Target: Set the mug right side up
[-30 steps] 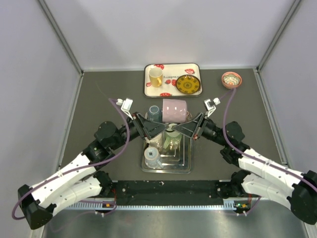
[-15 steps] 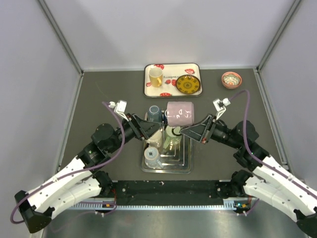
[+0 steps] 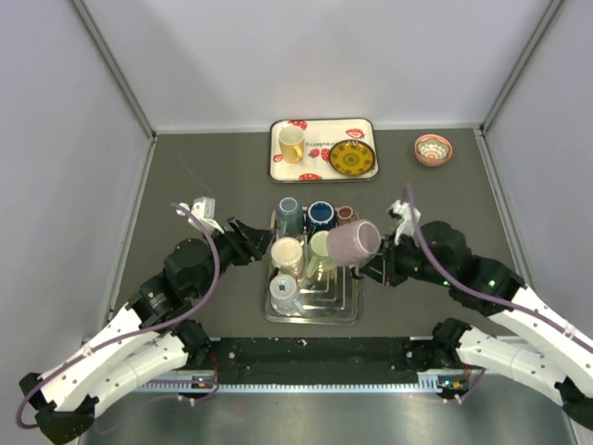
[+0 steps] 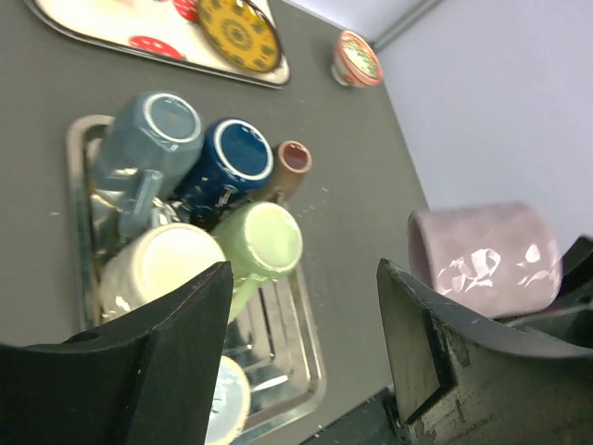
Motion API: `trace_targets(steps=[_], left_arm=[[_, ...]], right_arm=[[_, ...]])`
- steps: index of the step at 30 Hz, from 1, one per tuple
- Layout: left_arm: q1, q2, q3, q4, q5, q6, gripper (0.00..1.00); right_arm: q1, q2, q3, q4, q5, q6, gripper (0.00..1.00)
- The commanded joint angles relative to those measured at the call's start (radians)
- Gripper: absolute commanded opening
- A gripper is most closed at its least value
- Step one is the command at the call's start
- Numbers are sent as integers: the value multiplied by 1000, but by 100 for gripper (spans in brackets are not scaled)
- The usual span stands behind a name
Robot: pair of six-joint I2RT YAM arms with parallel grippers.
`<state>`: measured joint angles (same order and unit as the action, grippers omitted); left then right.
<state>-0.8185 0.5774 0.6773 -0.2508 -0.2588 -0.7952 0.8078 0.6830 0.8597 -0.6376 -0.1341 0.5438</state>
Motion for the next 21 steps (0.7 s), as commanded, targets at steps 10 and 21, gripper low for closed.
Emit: trace_targets(steps=[10,21], left_arm=[[1,-96,27,-134,-157,56,69],[1,-125,2,-163,-163,54,69]], right_arm=[[240,196,68,-151,225,-58,0],[323,355,10,-56,205,-21,0]])
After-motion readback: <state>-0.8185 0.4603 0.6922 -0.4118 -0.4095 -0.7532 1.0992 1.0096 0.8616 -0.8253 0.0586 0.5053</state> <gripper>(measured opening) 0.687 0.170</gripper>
